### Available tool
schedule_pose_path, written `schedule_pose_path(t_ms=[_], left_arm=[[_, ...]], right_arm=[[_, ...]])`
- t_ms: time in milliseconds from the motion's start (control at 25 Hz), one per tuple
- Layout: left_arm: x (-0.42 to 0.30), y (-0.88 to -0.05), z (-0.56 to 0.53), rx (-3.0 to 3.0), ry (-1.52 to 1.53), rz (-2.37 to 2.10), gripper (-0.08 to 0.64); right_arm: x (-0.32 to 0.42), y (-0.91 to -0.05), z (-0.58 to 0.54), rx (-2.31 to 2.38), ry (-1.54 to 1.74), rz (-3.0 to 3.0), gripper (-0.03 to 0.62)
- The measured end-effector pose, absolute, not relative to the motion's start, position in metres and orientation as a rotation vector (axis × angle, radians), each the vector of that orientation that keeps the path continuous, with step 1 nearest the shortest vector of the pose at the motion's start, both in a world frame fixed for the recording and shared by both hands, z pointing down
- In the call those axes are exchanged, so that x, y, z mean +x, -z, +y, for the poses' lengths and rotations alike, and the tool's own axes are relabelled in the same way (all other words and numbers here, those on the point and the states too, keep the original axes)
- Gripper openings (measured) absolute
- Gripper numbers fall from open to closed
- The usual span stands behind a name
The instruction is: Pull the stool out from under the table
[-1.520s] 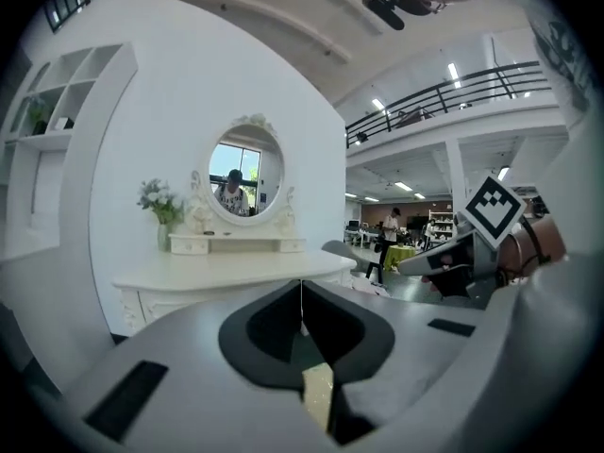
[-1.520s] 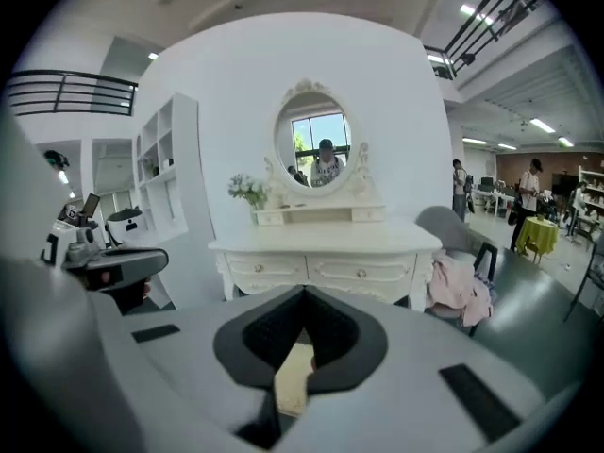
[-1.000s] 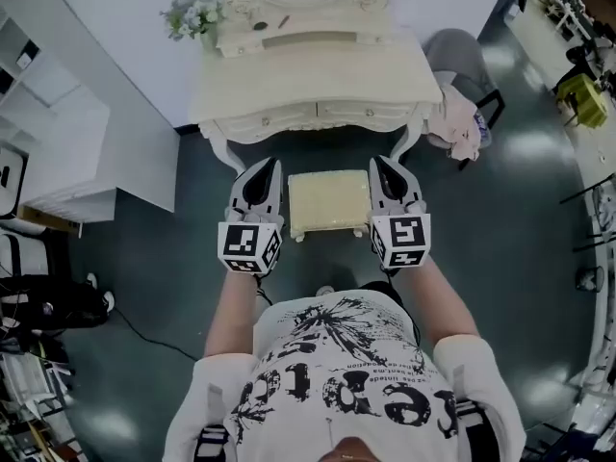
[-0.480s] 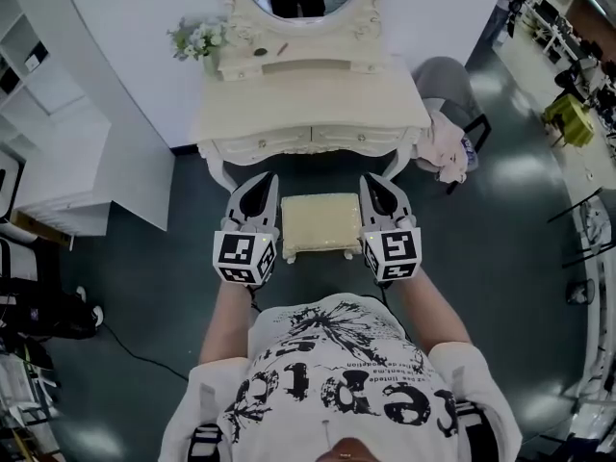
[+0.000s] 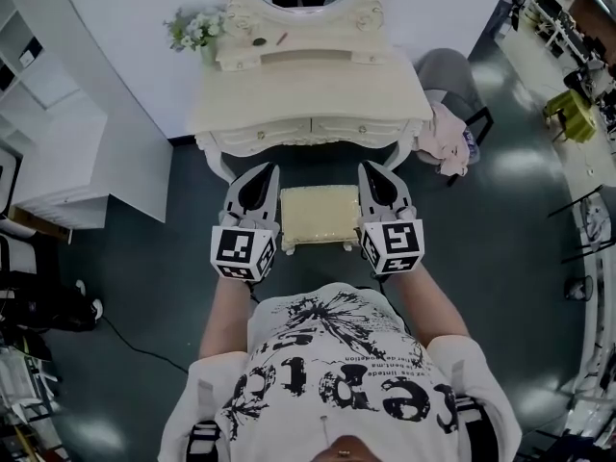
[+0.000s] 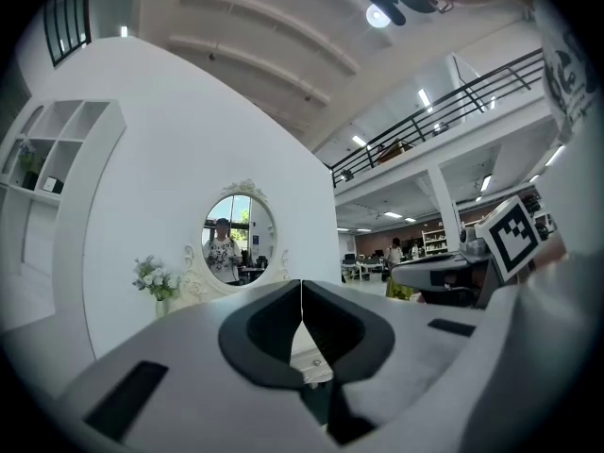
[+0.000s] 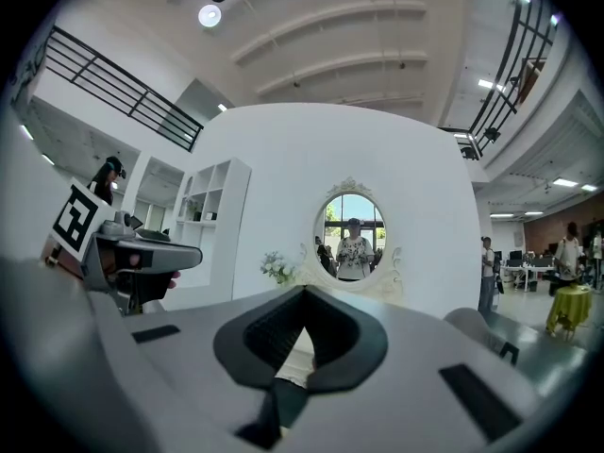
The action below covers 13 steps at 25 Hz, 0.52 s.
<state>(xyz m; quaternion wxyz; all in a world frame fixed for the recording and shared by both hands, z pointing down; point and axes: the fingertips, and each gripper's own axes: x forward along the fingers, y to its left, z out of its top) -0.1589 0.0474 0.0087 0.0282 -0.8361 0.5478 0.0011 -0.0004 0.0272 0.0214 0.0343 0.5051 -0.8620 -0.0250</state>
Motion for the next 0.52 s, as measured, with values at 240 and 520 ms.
schedule_pose_path(t_ms=[240, 520], left_arm=[[-0.1623, -0.0051, 0.0445, -2.583, -0.005, 1.693, 0.021], [-0.1585, -0.0099, 0.0431, -2.587, -0.006, 1.679, 0.021]], right_arm=[[-0.0033, -0.016, 0.0239, 1.569, 0.091, -2.652, 0.017], [0.0023, -0.0217, 0.0224, 1.617, 0.116, -2.63, 0.017]])
